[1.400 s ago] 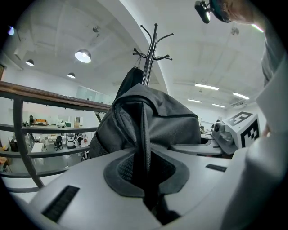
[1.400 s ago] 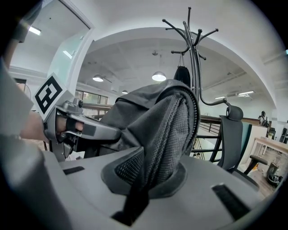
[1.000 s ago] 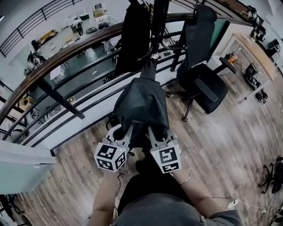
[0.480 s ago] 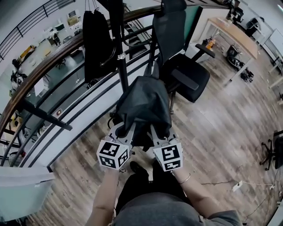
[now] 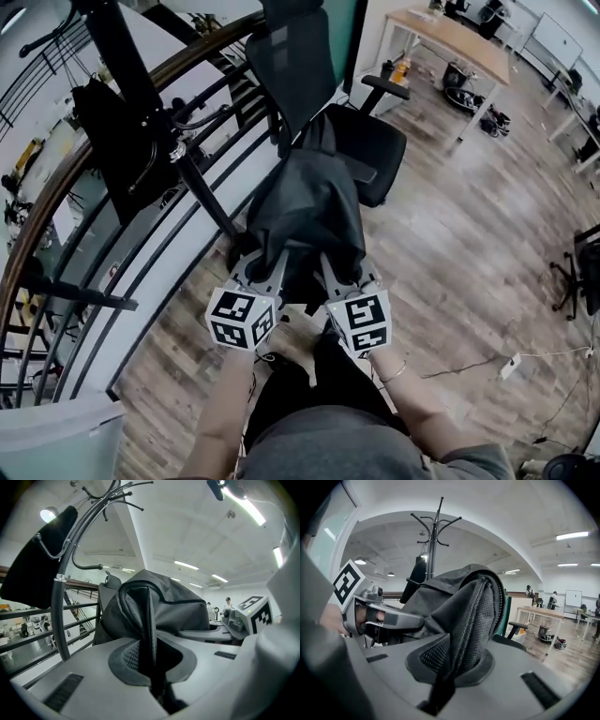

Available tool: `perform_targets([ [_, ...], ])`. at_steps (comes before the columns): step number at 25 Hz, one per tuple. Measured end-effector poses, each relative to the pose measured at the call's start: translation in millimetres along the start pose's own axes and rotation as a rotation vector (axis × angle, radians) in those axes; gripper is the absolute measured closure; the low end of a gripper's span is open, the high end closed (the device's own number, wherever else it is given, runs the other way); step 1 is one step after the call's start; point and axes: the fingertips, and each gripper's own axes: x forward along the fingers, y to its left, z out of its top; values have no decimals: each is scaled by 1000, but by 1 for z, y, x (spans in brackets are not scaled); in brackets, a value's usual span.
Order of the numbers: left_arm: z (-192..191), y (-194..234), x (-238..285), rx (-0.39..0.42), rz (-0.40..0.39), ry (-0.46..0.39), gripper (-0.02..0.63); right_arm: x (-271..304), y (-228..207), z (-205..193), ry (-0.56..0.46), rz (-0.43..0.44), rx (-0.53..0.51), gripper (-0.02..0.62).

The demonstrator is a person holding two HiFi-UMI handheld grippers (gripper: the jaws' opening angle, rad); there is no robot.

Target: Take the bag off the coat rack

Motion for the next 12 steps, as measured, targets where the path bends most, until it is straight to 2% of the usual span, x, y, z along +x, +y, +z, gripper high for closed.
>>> perform_targets([
  [12, 53, -33, 122, 48, -28, 1, 571, 15, -132, 22, -26, -30, 3, 566],
])
